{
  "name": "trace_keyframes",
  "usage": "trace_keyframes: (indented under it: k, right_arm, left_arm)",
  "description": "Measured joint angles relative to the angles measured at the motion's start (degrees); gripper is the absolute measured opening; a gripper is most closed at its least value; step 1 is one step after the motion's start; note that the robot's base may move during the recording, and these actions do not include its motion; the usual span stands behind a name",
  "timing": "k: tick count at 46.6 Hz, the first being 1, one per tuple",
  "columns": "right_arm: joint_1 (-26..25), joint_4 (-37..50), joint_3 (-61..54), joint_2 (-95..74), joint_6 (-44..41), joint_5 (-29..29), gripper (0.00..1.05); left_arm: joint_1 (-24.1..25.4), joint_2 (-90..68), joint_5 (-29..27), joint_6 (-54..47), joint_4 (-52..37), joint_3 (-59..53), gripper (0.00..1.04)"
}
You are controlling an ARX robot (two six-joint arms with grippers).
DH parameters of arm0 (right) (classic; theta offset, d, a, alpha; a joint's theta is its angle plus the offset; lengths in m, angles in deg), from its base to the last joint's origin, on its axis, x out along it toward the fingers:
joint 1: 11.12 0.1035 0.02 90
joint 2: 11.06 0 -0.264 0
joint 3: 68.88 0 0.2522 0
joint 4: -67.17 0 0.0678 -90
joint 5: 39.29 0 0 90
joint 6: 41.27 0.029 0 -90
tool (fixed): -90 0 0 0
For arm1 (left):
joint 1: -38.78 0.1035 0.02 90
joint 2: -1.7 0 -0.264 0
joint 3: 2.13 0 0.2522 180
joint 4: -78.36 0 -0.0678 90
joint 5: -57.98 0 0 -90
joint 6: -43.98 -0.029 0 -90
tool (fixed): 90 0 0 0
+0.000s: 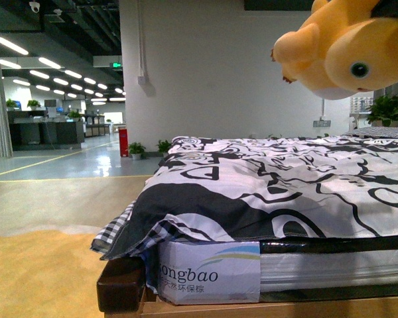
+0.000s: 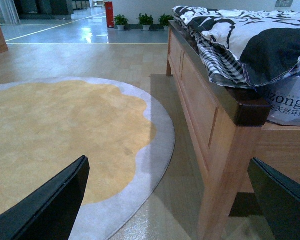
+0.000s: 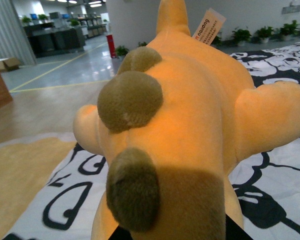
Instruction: Put away toys
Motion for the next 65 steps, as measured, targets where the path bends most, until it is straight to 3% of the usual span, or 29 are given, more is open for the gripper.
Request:
trace_keyframes:
  k: [9,19,26,32,39,45,55,65]
  right_arm:
    - [-5.2,1.4,-14.0,15.7,3.7,13.4,0.07]
    - [-15.2,3.2,-28.3,35.3,8.9,26.8,0.07]
    - [-17.8,3.6,-35.7,42.9,10.3,31.1,0.07]
    - [-18.0,3.1,-41.3,48.7,10.7,31.3,0.07]
    - [-14.7,0.1,-46.9,55.3,10.2,27.3,0.07]
    - [-8.5,-2.9,-51.5,60.5,9.2,21.3,0.07]
    - [4.8,-0.1,-58.0,64.0,4.5,5.8,0.07]
    - [11.5,5.9,-64.3,67.1,-2.5,-8.5,0.07]
  left_arm:
    - [0.0,0.0,0.0,0.0,0.0,0.0,0.99]
    - [0.0,0.0,0.0,0.0,0.0,0.0,0.99]
    - [0.0,0.0,0.0,0.0,0.0,0.0,0.99]
    - [0.0,0.0,0.0,0.0,0.0,0.0,0.99]
    - [0.0,0.0,0.0,0.0,0.0,0.0,0.99]
    - [0.0,0.0,0.0,0.0,0.0,0.0,0.99]
    - [0.0,0.0,0.0,0.0,0.0,0.0,0.99]
    - [0.0,0.0,0.0,0.0,0.0,0.0,0.99]
